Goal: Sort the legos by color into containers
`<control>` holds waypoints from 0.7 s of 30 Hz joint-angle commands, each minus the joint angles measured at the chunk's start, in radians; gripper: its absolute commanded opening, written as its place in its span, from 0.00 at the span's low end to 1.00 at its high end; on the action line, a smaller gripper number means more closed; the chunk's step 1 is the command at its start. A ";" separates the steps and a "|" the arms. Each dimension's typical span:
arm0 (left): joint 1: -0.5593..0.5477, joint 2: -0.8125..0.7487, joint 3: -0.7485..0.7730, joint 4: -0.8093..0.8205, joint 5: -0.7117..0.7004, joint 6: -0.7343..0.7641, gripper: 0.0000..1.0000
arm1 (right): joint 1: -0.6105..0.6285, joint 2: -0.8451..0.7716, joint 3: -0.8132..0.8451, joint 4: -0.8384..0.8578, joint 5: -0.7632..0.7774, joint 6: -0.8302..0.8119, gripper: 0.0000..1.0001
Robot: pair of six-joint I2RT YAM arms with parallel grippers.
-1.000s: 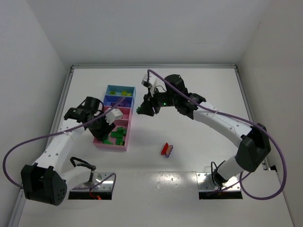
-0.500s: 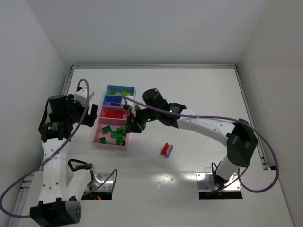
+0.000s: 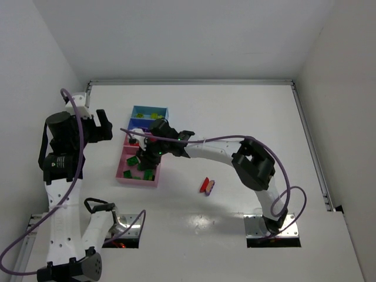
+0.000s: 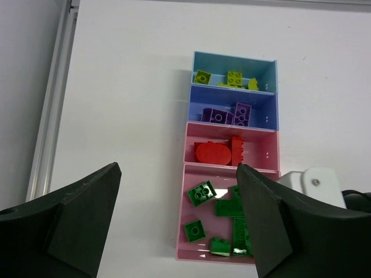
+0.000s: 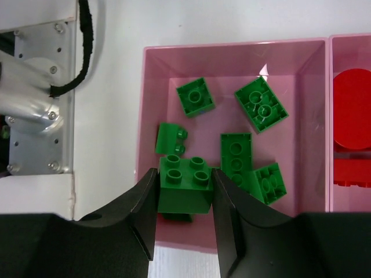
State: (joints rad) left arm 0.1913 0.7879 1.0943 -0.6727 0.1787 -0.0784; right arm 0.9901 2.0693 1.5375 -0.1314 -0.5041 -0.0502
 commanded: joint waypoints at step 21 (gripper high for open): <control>-0.081 0.223 0.039 0.003 0.466 0.173 0.90 | -0.235 -0.567 -0.281 -0.049 0.349 -0.195 0.79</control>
State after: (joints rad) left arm 0.1524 0.9764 1.1221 -0.6914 0.5507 0.0013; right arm 0.8478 1.6867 1.3598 -0.1577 -0.2543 -0.1513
